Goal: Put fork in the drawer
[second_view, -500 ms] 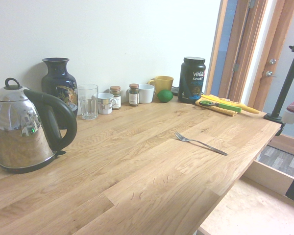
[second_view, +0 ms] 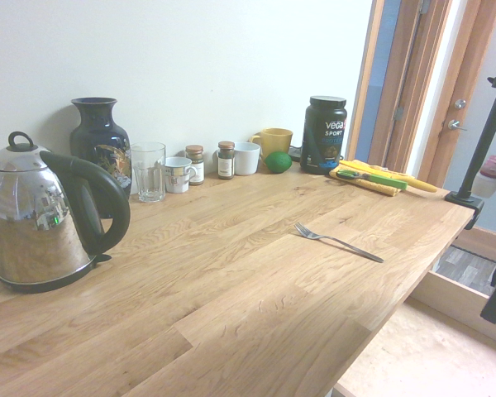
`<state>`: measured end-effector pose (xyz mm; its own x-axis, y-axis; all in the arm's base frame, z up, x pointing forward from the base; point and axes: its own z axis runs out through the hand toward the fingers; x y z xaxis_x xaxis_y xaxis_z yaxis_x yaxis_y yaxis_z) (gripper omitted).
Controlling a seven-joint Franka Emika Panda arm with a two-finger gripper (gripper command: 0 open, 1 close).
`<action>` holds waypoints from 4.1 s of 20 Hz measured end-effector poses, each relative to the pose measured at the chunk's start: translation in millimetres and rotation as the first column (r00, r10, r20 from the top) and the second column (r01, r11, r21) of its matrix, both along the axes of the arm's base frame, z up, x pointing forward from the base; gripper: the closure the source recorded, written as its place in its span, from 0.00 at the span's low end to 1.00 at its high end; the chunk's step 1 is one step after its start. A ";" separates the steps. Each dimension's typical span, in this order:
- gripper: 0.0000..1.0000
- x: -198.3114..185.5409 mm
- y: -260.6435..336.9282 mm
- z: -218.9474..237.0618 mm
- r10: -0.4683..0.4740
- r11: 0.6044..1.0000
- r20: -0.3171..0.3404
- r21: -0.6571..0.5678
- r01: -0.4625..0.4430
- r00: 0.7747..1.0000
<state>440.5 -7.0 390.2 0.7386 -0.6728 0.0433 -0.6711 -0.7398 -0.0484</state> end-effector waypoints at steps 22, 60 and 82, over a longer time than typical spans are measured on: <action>0.00 184.2 -73.2 -7.2 -0.060 0.998 -0.045 -0.014 0.060 0.997; 1.00 272.5 -56.2 -52.0 -0.034 0.999 -0.081 -0.019 0.033 0.996; 1.00 273.9 -42.4 -55.1 -0.037 0.999 -0.085 -0.021 0.035 0.996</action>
